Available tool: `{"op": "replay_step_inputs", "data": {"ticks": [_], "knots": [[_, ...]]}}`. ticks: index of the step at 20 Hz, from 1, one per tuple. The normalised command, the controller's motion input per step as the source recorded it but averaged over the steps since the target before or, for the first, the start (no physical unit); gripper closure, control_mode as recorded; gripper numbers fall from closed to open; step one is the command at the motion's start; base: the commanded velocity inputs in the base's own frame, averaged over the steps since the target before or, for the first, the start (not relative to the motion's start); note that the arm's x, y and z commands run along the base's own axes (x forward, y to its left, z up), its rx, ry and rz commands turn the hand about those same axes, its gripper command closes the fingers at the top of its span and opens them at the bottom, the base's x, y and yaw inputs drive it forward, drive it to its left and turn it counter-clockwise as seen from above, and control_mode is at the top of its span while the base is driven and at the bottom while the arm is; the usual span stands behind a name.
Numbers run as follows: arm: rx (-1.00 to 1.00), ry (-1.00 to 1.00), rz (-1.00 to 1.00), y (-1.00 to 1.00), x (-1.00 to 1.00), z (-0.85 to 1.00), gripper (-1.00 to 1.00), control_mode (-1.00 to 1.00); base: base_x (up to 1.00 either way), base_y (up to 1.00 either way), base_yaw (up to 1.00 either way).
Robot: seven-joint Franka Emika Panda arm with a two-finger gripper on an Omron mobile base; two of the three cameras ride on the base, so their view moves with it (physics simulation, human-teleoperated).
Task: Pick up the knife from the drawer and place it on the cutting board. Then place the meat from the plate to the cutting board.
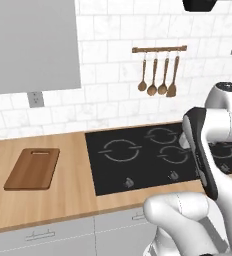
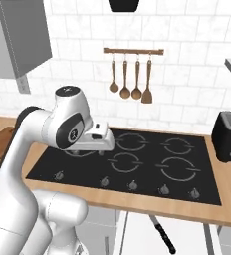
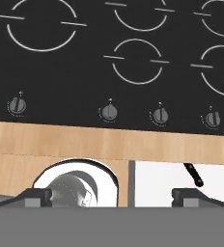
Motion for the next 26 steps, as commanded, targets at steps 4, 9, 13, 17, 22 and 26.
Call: {"op": "replay_step_inputs", "data": {"ticks": [4,9,13,17,22,26], "knots": [[0.00,0.00,0.00,0.00,0.00,0.00,-1.00,1.00,-0.34,0.24,-0.38],[0.00,0.00,0.00,0.00,0.00,0.00,-1.00,1.00,-0.37,0.59,-0.42],[0.00,0.00,0.00,0.00,0.00,0.00,-1.00,1.00,-0.03,0.67,-0.35],[0.00,0.00,0.00,0.00,0.00,0.00,-1.00,1.00,-0.15,0.37,-0.31],[0.02,0.00,0.01,-0.31,0.00,0.00,-1.00,-1.00,-0.12,-0.09,-0.09],[0.07,0.00,0.26,-1.00,0.00,-0.20,-1.00,-1.00,0.00,0.00,0.00]]}}
